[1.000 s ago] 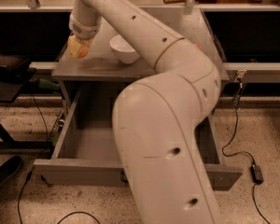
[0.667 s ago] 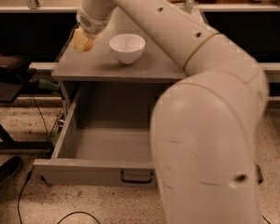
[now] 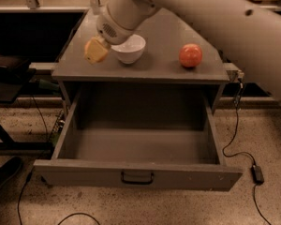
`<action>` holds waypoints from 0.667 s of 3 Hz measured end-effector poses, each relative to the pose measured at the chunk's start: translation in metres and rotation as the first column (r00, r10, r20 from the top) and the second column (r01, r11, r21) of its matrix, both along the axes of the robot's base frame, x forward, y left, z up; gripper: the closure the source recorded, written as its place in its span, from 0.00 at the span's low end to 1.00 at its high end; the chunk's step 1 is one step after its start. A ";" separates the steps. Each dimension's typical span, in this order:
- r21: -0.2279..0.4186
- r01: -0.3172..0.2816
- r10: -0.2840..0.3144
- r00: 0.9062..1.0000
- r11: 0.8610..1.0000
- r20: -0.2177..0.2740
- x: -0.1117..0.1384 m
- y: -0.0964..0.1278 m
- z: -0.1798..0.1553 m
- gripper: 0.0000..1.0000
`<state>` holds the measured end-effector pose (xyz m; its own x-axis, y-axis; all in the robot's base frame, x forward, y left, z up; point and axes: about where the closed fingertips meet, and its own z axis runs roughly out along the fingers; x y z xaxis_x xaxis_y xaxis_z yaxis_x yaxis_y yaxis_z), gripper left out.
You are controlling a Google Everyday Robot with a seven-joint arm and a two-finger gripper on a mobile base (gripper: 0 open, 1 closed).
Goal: Place orange into top drawer
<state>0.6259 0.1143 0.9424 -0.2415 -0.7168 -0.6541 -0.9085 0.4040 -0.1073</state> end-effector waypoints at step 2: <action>-0.068 -0.088 0.071 0.973 0.994 -0.221 -0.089 -0.044 -0.093 1.00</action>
Offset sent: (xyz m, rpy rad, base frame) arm -0.1176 -0.0613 -0.1479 -0.0938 0.3512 0.1046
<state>0.5365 0.0706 0.8495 -0.3123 -0.7856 -0.5341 -0.9423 0.3274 0.0693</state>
